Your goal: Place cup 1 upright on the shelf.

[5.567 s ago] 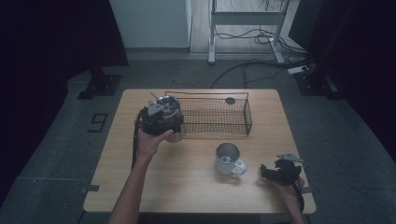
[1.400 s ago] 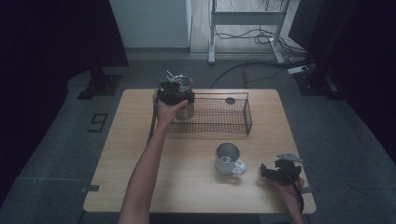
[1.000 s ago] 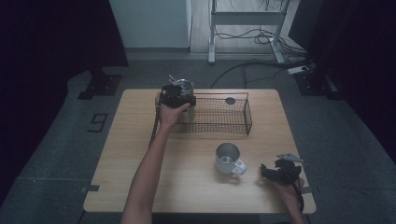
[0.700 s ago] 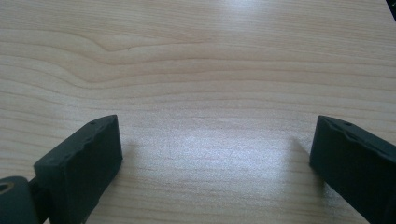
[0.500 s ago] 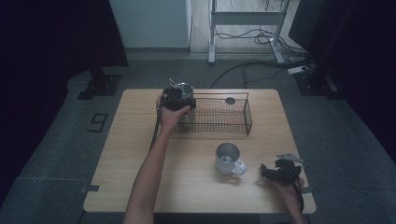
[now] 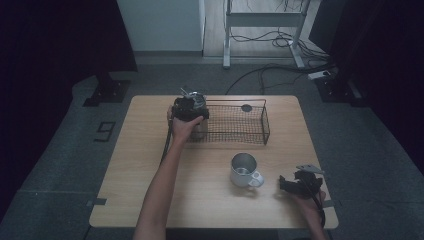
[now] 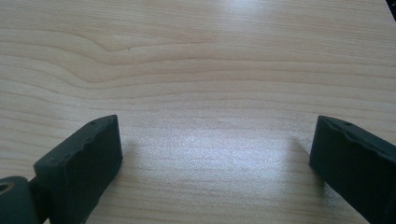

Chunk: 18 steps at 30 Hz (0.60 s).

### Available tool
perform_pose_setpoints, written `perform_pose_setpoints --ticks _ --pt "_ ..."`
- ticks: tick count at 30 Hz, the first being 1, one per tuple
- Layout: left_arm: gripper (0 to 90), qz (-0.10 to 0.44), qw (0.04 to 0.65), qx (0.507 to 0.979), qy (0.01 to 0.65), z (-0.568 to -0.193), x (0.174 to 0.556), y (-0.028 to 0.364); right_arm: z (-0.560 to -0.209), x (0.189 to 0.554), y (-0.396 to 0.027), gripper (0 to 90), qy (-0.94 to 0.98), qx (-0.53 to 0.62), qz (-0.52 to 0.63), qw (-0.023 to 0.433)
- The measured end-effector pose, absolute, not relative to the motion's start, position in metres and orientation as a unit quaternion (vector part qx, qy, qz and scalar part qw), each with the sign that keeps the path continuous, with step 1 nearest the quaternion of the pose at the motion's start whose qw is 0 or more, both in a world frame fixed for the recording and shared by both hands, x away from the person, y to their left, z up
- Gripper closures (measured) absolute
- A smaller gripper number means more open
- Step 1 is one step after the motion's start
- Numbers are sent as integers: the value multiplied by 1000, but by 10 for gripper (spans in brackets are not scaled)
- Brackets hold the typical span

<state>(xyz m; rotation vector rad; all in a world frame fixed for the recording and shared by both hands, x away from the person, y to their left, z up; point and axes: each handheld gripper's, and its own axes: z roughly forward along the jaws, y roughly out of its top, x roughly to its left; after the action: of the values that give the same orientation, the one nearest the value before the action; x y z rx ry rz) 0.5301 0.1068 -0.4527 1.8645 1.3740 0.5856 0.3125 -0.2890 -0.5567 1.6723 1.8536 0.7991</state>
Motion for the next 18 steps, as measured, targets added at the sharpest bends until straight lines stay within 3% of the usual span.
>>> perform_pose_setpoints --ticks 18 --pt "37 247 355 741 513 -464 519 100 -557 312 -289 20 683 616 295 257"
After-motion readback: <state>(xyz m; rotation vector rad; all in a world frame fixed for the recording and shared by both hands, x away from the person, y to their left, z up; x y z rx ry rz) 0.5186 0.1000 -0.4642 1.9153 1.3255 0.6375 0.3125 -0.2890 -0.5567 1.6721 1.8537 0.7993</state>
